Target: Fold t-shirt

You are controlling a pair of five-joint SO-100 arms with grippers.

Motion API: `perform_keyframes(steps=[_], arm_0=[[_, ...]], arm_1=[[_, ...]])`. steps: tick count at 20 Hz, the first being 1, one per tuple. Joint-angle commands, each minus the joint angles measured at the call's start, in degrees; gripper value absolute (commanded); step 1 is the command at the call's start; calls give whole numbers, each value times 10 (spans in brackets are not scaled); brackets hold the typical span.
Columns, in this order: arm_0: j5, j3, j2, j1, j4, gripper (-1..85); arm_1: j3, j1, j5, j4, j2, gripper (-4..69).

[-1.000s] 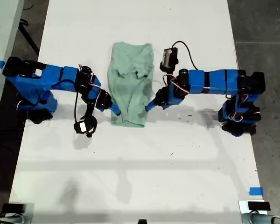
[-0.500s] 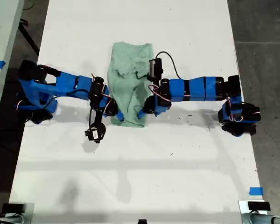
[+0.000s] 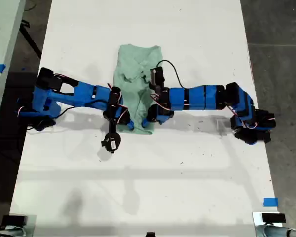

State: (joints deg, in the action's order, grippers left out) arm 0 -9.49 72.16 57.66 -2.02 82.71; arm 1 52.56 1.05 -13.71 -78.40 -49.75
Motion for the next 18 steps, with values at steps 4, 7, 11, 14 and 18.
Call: perform_keyframes(steps=[4,7,11,14,18], arm_0=[[12,-46,-50,-31,13,223],[20,-54,-54,-34,17,0],[24,-55,-51,-27,11,0],[27,-54,-22,-8,9,0],[38,-57,49,69,4,0]], arm_1=[[-62,11,-4,-14,37,185],[-74,8,4,-21,47,-11],[-77,4,6,-25,44,-11],[-78,-4,12,-31,23,-11],[-78,-62,55,-62,-40,-11]])
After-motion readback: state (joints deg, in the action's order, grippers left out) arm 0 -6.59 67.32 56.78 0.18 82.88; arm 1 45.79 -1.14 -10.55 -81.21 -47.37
